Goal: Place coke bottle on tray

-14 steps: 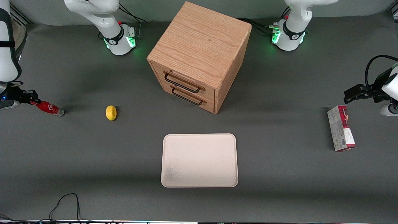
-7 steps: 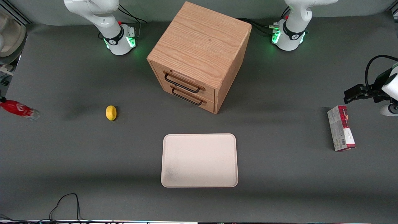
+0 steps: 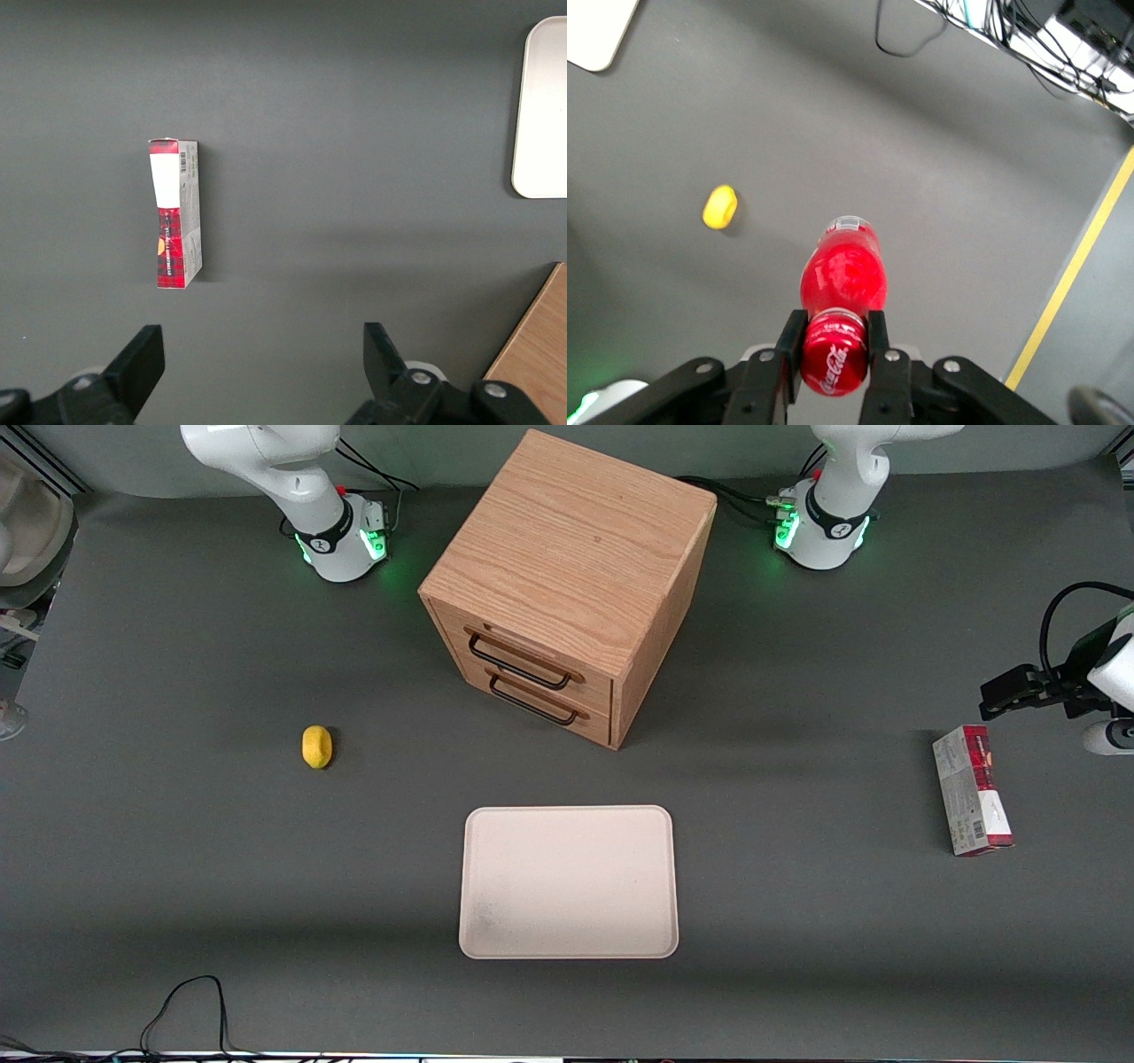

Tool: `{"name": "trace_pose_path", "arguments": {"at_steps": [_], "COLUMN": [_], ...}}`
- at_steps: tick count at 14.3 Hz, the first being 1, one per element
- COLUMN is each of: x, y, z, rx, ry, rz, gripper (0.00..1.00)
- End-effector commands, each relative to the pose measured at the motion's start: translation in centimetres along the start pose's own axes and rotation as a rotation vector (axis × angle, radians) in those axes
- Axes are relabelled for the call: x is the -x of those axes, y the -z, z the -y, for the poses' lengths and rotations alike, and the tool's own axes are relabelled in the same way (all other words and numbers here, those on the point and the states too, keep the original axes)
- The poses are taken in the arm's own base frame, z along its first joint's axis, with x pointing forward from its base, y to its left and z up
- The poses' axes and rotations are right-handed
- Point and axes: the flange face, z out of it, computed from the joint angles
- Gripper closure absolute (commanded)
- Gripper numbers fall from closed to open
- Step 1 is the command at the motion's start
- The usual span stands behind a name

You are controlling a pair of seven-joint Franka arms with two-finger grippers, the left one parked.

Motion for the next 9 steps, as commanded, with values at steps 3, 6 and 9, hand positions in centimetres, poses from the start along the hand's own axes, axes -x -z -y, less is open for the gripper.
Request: {"name": "trace_pose_path", "arguments": {"at_steps": [3, 6, 9], "x": [-15.6, -21.7, -26.3], "y": [-3.0, -5.8, -8.1], "z": [10.6, 18.1, 25.9], "rx": [0.048, -0.013, -0.09], "ry": [0.054, -0.061, -0.23], "rz": [0.035, 0.017, -0.015], "gripper": [1.0, 1.0, 1.0]}}
